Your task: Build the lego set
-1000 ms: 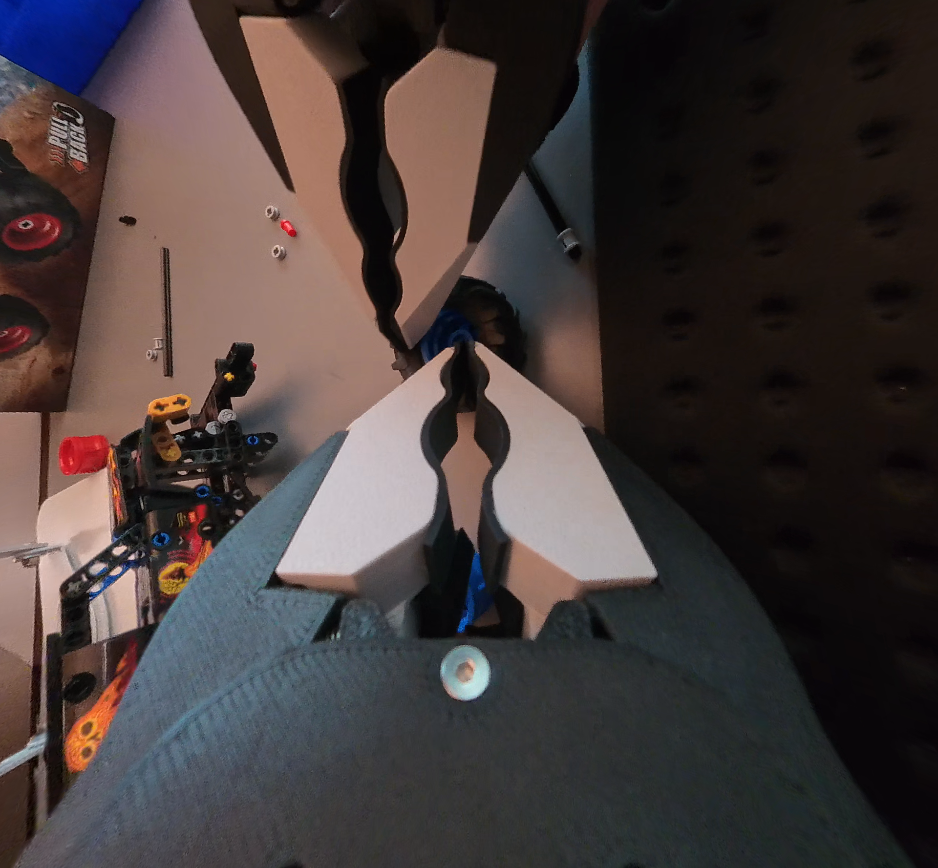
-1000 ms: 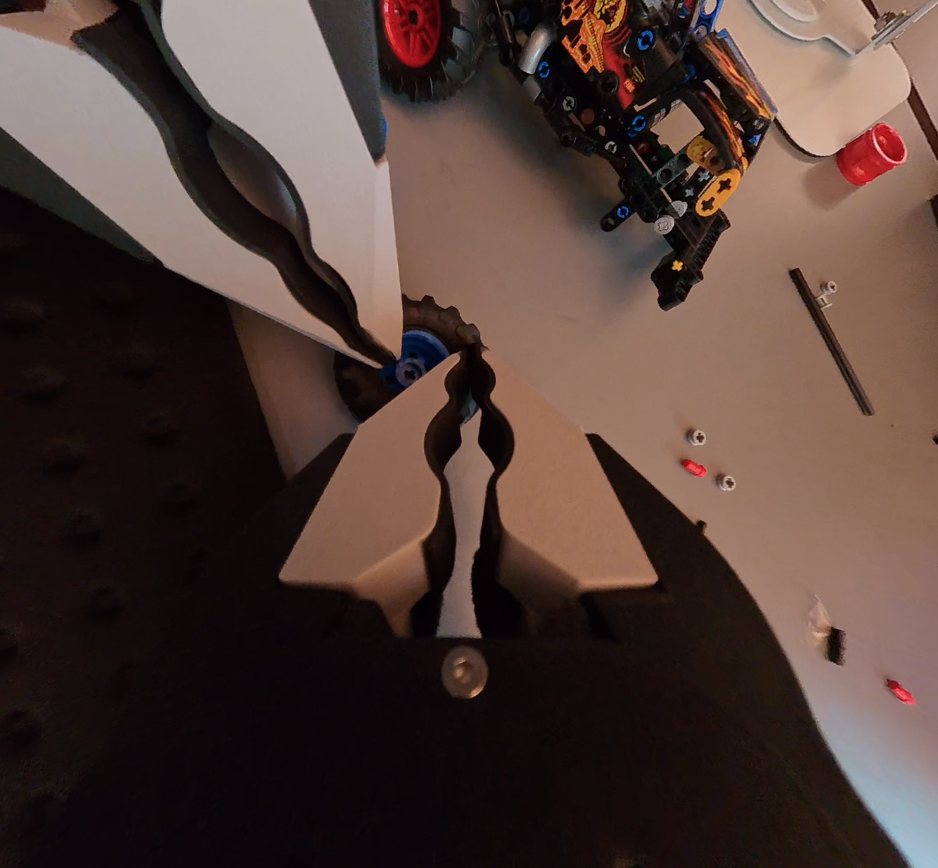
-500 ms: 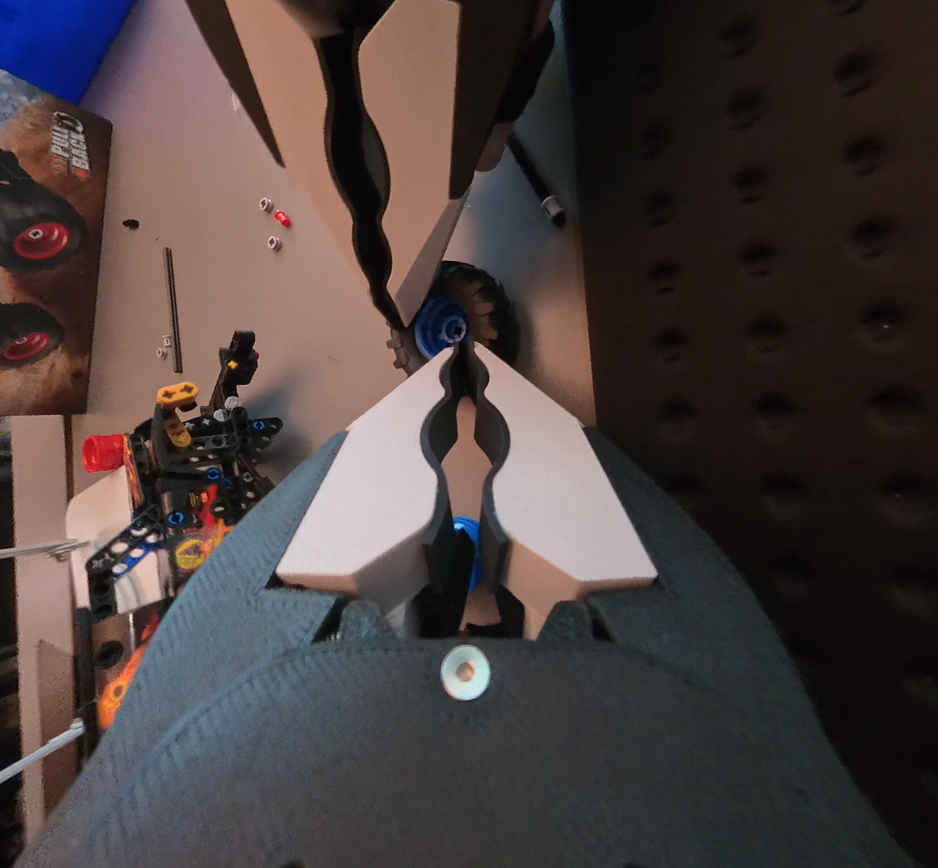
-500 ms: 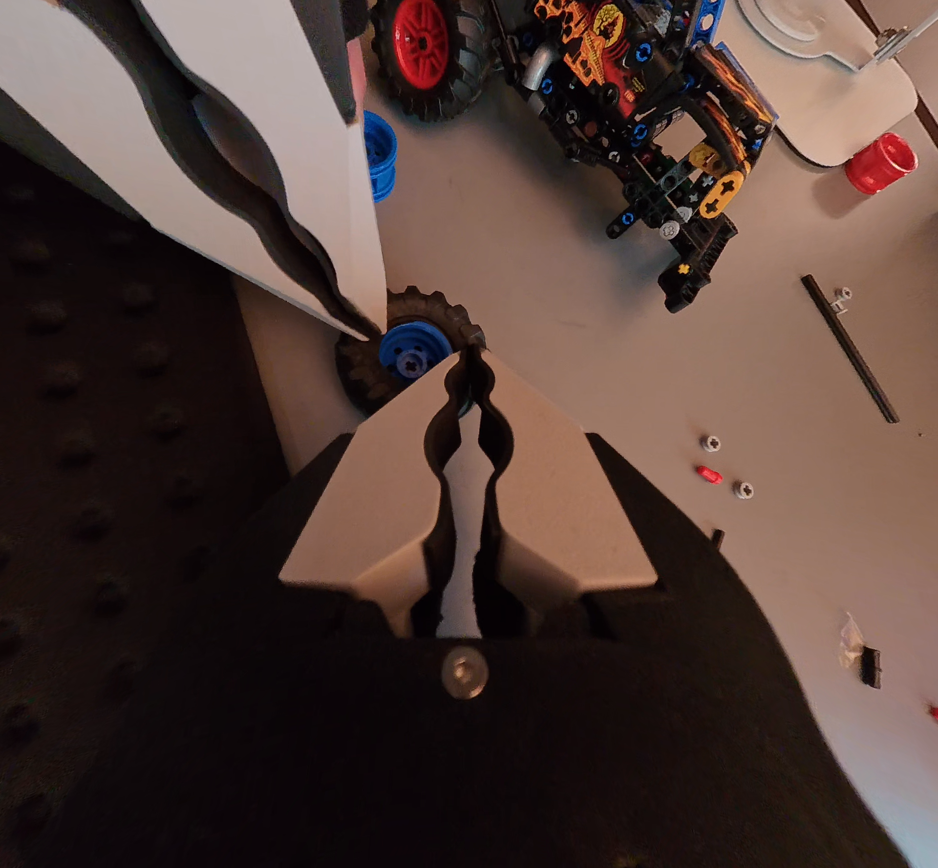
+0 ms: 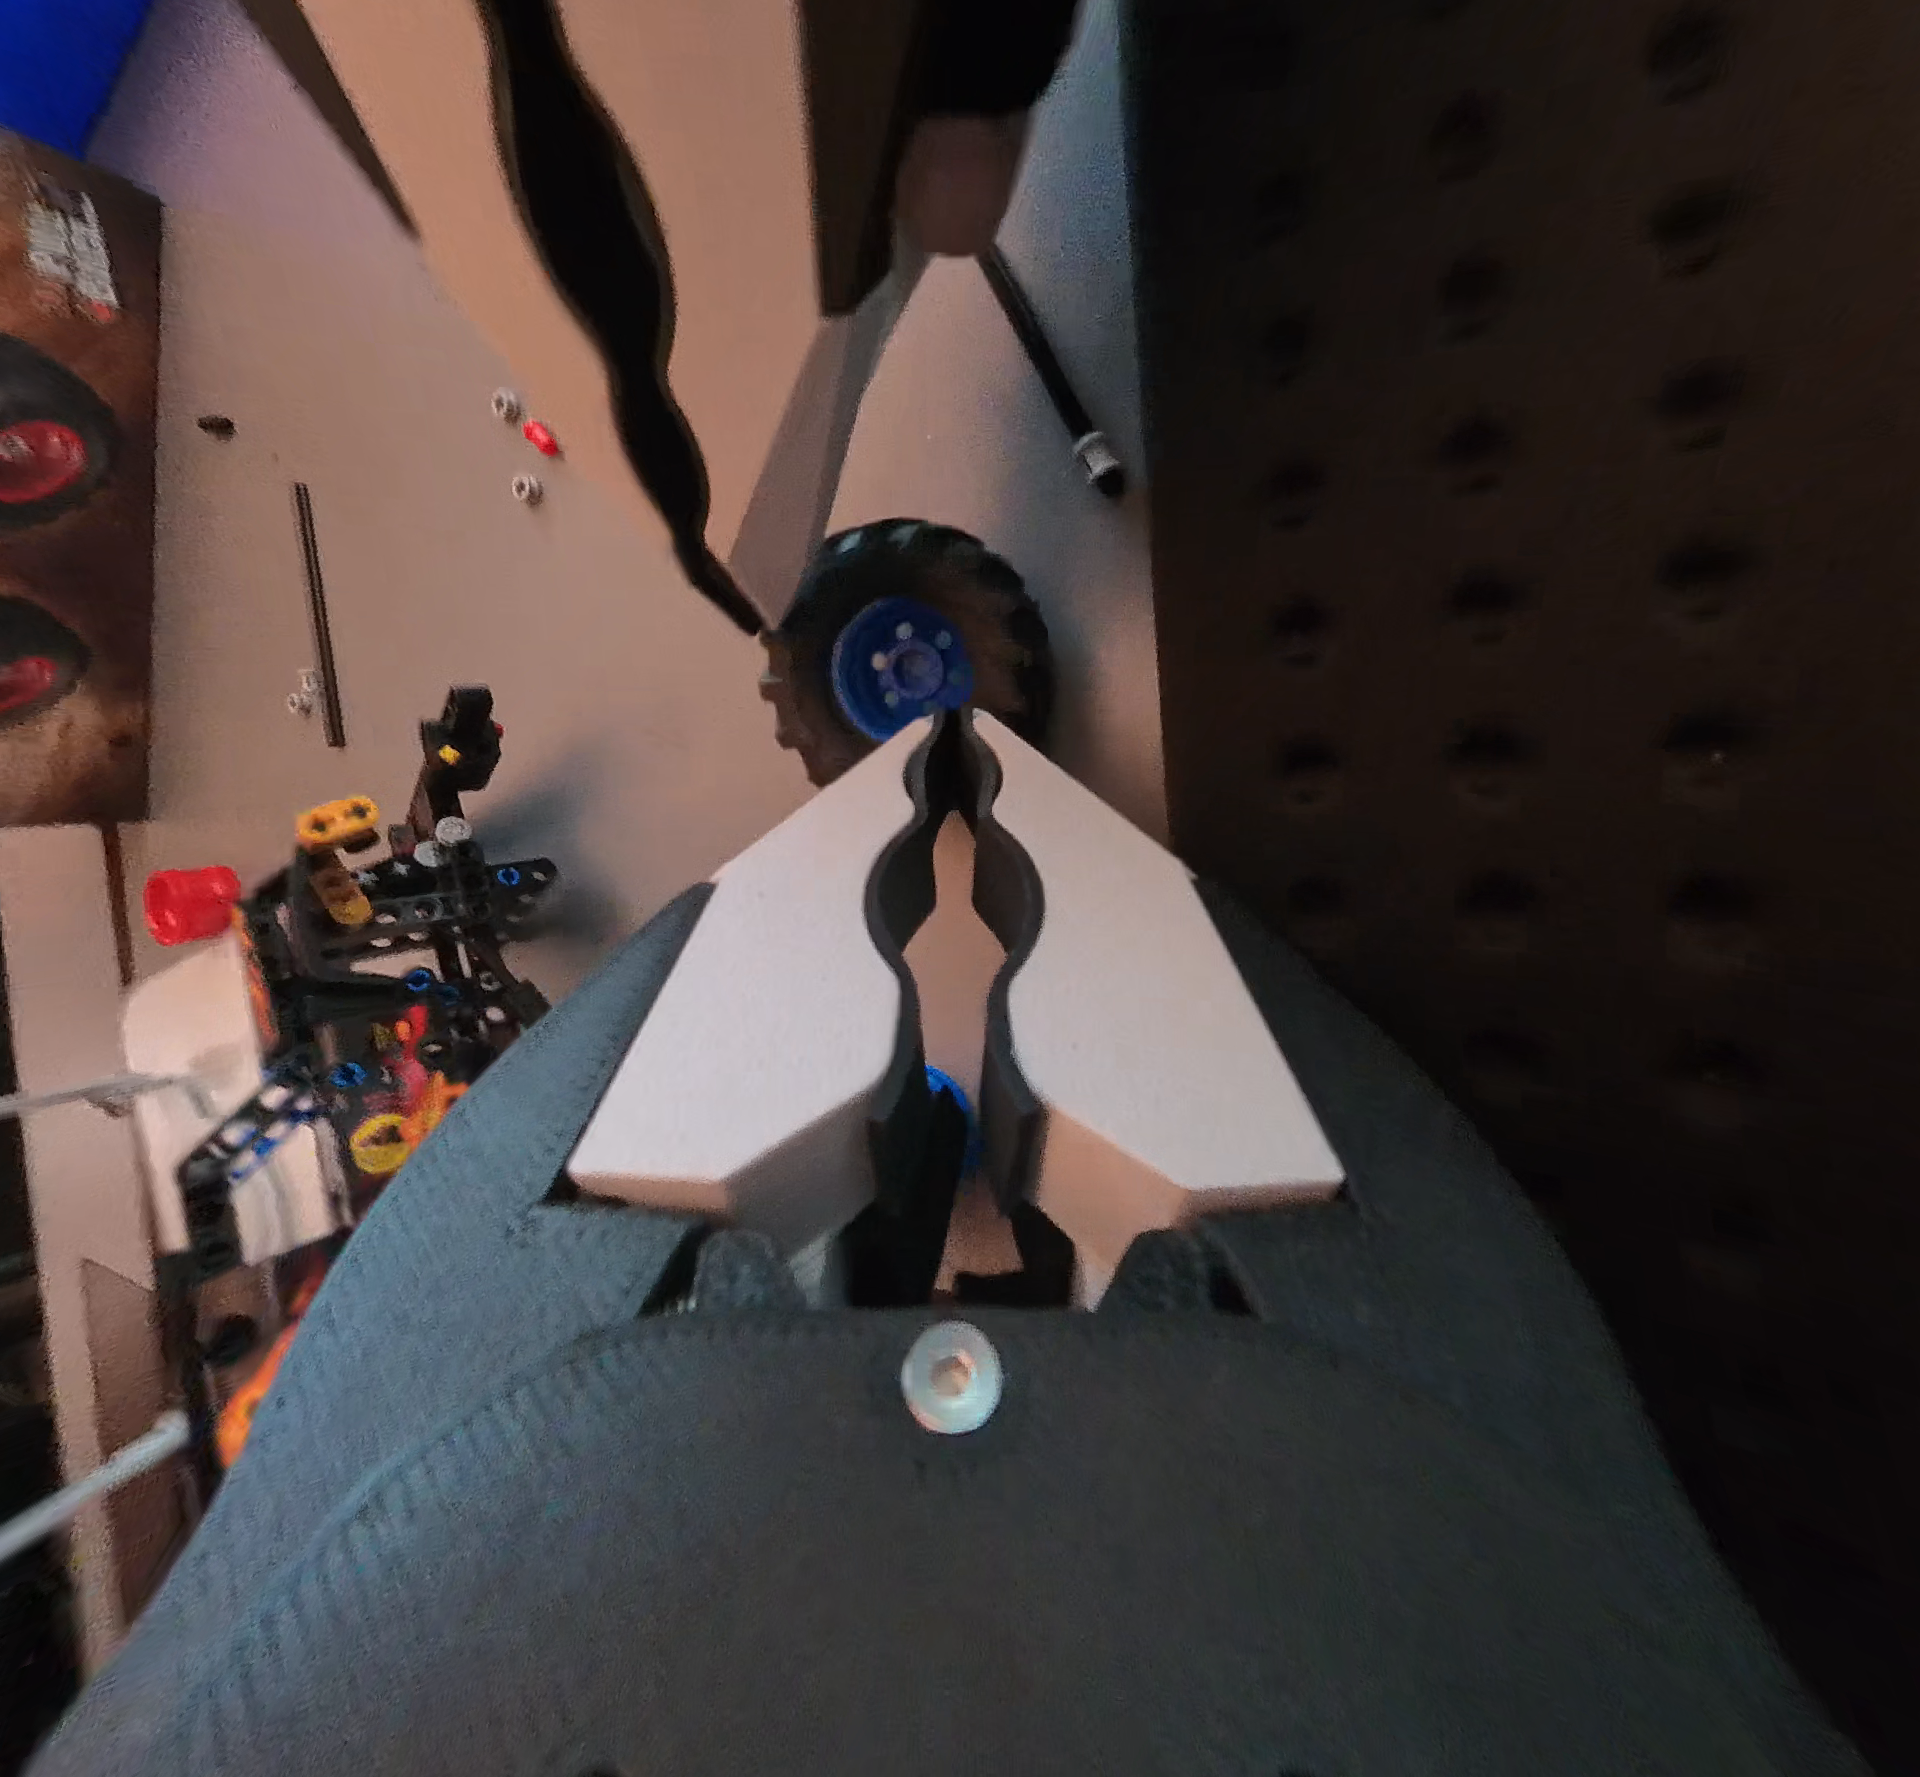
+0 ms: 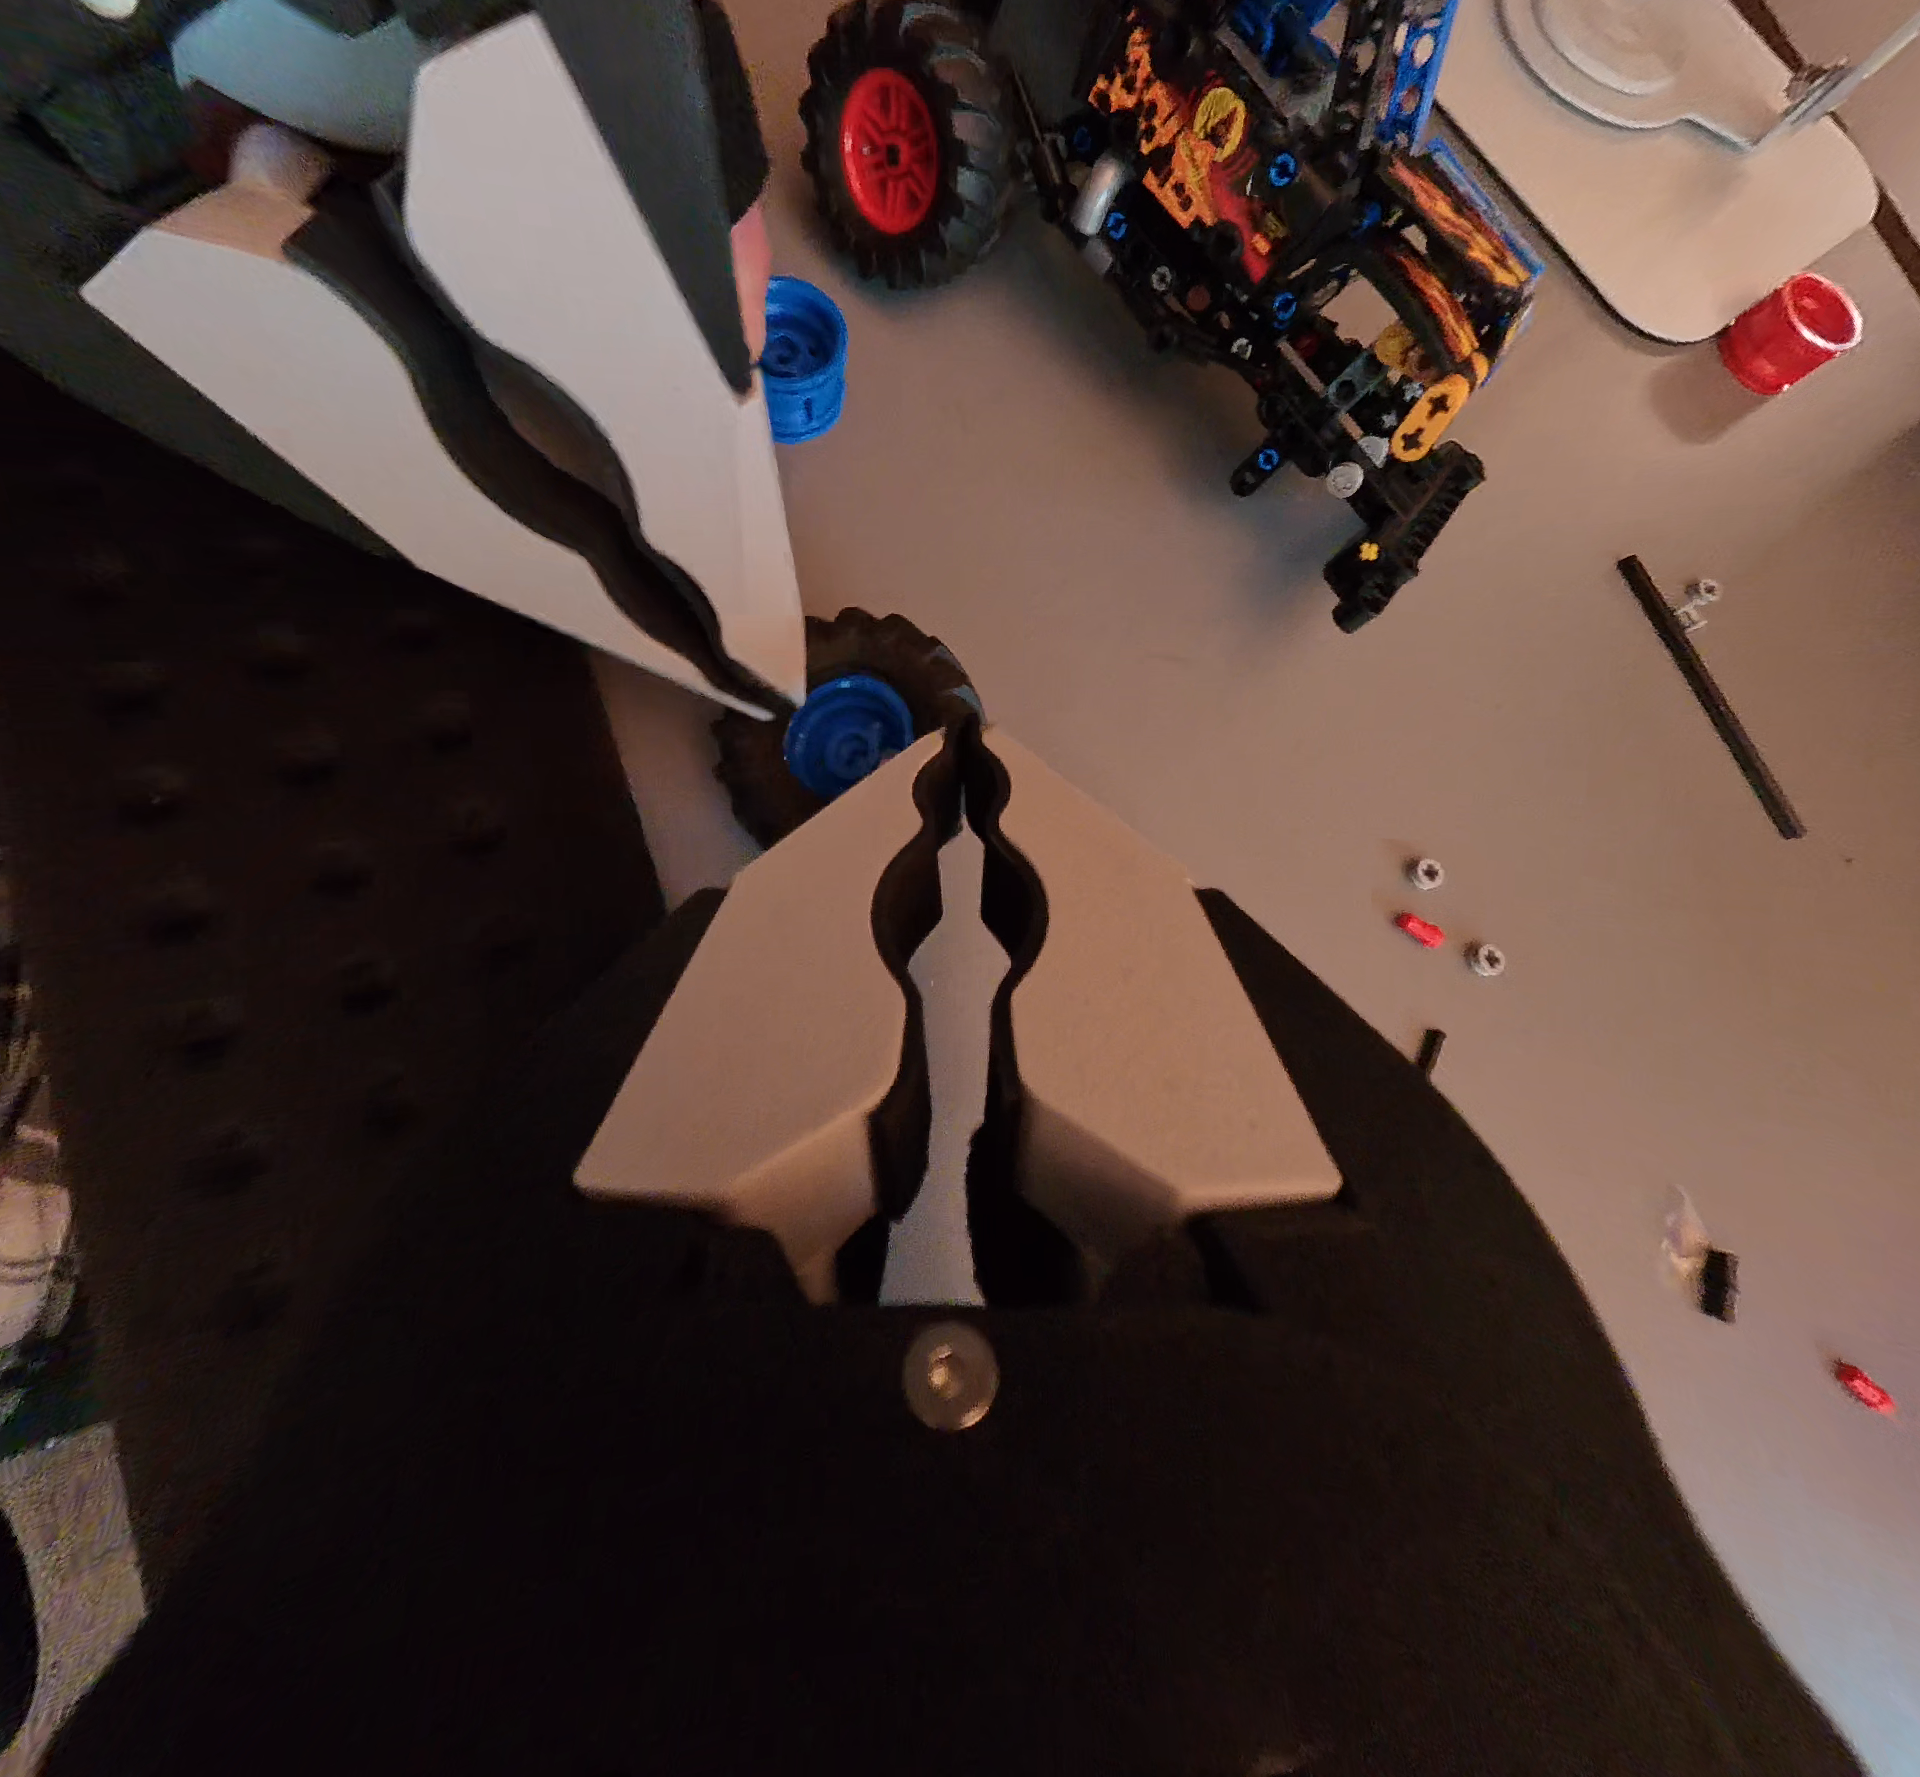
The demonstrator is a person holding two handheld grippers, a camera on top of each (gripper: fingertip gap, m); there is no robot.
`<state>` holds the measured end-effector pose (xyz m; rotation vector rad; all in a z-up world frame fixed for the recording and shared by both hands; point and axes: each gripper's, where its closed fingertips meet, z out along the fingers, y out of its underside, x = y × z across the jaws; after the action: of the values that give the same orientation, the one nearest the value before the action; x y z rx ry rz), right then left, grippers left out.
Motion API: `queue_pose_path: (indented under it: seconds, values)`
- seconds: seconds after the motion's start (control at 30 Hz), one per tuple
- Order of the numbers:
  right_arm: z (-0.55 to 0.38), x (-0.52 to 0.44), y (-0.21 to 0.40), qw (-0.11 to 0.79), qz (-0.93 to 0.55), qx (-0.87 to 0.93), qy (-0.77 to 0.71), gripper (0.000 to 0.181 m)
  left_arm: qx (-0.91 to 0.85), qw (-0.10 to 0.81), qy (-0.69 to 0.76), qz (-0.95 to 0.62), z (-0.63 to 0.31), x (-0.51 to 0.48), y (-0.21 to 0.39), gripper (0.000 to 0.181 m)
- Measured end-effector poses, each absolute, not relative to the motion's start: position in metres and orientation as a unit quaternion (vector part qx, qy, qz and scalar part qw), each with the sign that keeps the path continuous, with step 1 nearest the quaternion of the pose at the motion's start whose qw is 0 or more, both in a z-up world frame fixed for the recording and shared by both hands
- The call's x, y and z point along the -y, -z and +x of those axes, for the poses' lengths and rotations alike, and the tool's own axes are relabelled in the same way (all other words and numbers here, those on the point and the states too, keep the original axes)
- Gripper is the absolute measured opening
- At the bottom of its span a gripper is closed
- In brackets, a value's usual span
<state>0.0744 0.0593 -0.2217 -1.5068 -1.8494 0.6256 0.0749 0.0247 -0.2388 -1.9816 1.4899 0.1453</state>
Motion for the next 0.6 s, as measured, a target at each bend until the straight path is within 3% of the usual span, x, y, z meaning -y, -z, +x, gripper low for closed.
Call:
queue_pose_path:
  seconds: [0.33,0.4,0.43,0.6]
  values:
    - [0.092,-0.074,0.244,0.317,-0.611,0.699,-0.194,0.000,-0.462,0.341,0.023,-0.819,0.084,-0.040,0.235,0.001]
    - [0.088,-0.075,0.258,0.309,-0.610,0.704,-0.191,0.000,-0.448,0.354,0.051,-0.819,0.079,-0.040,0.229,0.026]
    - [0.085,-0.075,0.259,0.311,-0.610,0.701,-0.201,0.000,-0.447,0.369,0.049,-0.814,0.074,-0.044,0.224,0.028]
    - [0.099,-0.082,0.228,0.341,-0.626,0.678,-0.181,0.000,-0.445,0.354,0.055,-0.821,0.065,-0.041,0.241,0.018]
